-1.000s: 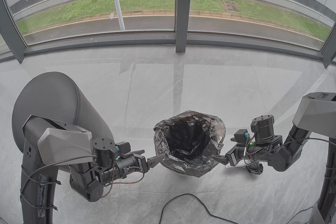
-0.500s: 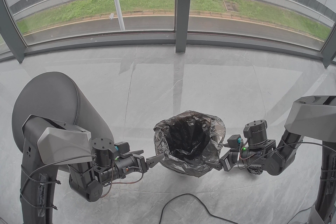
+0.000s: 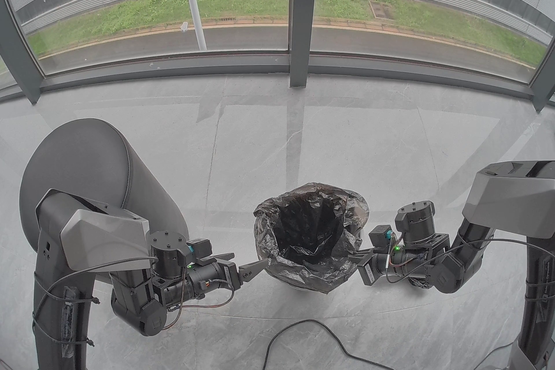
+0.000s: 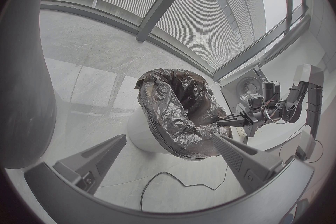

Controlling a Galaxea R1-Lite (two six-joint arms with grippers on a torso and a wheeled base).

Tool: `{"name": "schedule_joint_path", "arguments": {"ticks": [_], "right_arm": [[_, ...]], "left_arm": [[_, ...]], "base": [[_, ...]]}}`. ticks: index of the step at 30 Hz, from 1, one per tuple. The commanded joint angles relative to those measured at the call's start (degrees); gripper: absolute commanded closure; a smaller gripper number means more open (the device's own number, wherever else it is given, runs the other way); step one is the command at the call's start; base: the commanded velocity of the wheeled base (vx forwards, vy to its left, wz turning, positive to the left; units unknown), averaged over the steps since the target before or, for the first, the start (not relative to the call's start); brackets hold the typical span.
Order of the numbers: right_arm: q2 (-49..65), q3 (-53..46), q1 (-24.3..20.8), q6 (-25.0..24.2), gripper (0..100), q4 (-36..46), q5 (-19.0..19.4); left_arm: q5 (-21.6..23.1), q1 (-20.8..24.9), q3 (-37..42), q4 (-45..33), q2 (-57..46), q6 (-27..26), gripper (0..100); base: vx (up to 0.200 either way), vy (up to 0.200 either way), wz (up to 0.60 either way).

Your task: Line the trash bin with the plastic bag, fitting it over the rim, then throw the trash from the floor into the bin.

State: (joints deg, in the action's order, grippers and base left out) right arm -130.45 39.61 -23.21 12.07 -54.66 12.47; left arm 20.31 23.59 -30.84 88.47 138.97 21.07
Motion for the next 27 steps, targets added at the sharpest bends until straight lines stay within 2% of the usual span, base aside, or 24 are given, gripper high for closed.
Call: {"name": "schedule_joint_path", "arguments": {"ticks": [1, 5, 12, 16, 23, 27], "right_arm": [[2.04, -2.08, 0.54, 0.06, 100, -0.01, -0.17], [4.59, -6.12, 0.80, 0.15, 100, 0.26, -0.87], [6.88, -13.06, 3.87, 0.41, 100, 0.26, -2.89], [5.47, -12.62, 4.75, 0.68, 100, 0.26, -2.98], [1.52, -7.88, 3.70, 0.85, 100, 0.26, -2.80], [0.37, -6.74, 0.97, 1.03, 100, 0.43, -2.36]], "left_arm": [[-0.01, 0.05, -0.01, 0.04, 0.07, 0.03, 0], [-0.01, 0.05, -0.01, 0.04, 0.16, 0.03, 0], [-0.01, 0.41, -0.53, 0.04, 0.86, 0.03, 0], [-0.01, 0.58, -0.71, 0.04, 1.56, 0.03, 0], [-0.01, 0.49, -0.71, 0.04, 1.92, 0.03, 0], [-0.01, 0.49, -0.71, 0.04, 2.00, 0.03, 0]], "base": [[0.000, 0.000, 0.00], [0.000, 0.000, 0.00], [0.000, 0.000, 0.00], [0.000, 0.000, 0.00], [0.000, 0.000, 0.00], [0.000, 0.000, 0.00]]}}
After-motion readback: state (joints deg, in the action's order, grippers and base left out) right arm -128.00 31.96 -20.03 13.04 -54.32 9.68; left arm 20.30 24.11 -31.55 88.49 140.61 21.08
